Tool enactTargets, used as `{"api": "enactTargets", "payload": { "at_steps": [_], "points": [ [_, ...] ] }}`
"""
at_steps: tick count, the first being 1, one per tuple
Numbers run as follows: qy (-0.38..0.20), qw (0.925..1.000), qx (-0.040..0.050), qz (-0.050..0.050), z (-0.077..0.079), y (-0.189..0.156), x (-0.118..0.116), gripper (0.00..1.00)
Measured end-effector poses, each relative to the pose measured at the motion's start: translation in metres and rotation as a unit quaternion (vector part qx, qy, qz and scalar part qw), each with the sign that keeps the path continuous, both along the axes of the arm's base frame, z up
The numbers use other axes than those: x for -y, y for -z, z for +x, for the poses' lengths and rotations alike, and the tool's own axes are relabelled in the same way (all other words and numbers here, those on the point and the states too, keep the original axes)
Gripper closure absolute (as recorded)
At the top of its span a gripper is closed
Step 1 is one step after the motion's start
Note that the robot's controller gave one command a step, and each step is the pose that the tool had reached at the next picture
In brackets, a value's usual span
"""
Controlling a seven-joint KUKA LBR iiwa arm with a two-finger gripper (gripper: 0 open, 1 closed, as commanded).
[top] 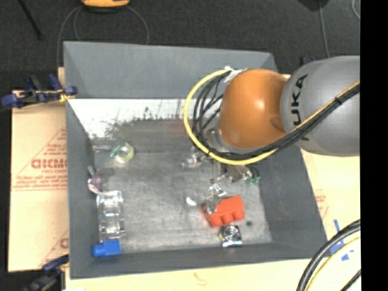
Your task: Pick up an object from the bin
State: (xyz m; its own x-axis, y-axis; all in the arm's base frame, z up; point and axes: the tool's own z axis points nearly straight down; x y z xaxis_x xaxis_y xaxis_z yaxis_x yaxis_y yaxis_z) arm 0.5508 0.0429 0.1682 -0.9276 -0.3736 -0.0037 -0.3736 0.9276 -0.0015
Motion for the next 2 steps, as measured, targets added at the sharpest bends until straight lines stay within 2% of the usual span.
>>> {"api": "enactTargets", "payload": {
  "at_steps": [1, 2],
  "points": [
    [-0.098, 0.9952, -0.0030, -0.001, -0.038, 0.023, 0.043, 0.00],
    [-0.117, 0.9931, -0.0005, 0.002, -0.021, 0.094, 0.094, 0.00]
  ]
}}
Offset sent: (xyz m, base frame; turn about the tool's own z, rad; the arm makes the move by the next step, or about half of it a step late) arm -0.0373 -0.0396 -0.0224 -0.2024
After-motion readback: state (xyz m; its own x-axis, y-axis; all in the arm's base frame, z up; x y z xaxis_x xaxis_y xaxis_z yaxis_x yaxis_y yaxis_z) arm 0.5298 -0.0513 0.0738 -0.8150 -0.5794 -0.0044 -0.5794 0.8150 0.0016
